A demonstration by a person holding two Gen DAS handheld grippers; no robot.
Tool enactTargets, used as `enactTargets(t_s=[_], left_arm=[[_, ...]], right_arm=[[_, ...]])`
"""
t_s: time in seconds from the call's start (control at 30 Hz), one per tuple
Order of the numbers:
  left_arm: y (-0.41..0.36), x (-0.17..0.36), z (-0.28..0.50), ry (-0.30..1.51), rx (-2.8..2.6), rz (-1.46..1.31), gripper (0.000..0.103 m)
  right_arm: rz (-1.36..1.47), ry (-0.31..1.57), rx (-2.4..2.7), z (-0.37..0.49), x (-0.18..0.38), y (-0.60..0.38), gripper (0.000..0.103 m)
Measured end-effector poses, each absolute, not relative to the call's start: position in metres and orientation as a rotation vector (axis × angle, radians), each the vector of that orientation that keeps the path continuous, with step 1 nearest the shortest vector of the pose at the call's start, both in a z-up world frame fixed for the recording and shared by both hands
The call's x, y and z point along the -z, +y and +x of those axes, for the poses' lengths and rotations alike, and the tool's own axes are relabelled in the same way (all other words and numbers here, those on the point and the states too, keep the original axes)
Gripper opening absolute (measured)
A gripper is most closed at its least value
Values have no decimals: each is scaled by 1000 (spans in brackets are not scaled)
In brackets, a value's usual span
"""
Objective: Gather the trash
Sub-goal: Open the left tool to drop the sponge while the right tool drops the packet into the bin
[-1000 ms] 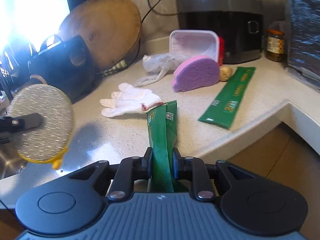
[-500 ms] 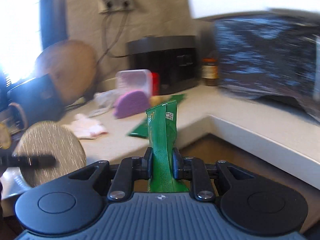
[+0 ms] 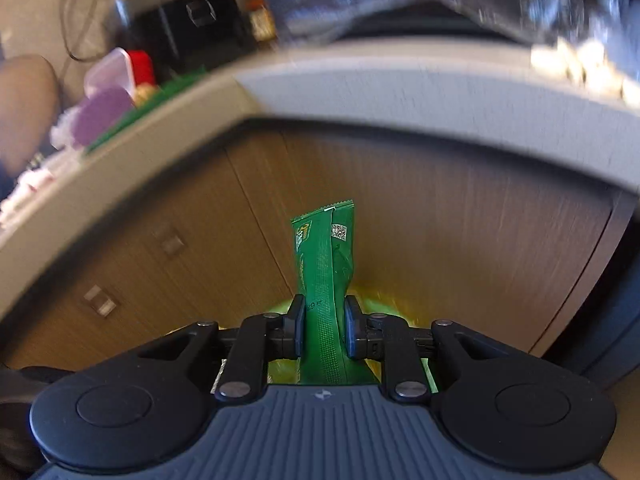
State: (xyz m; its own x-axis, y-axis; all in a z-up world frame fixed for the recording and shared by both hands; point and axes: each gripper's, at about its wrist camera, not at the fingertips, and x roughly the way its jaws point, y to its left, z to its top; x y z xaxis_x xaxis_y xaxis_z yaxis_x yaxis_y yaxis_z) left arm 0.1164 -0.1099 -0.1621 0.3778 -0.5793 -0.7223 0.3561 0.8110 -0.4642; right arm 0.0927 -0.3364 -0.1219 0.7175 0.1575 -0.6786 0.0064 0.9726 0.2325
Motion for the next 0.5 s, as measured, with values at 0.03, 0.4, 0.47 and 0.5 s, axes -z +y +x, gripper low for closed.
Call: enactTargets(t_s=[0.03, 0.4, 0.47, 0.5], left_arm=[[-110, 173, 123, 1039, 588, -259, 18], [-138, 316, 192, 1340, 385, -270, 21], [-146, 338, 205, 1362, 345, -268, 21], [-150, 350, 211, 1383, 338, -263, 21]], right_arm=[[231, 778, -83, 96, 129, -339, 19], [278, 896, -109, 127, 199, -350, 19], [302, 895, -123, 128, 204, -356, 19], [313, 902, -128, 129, 207, -359, 19]])
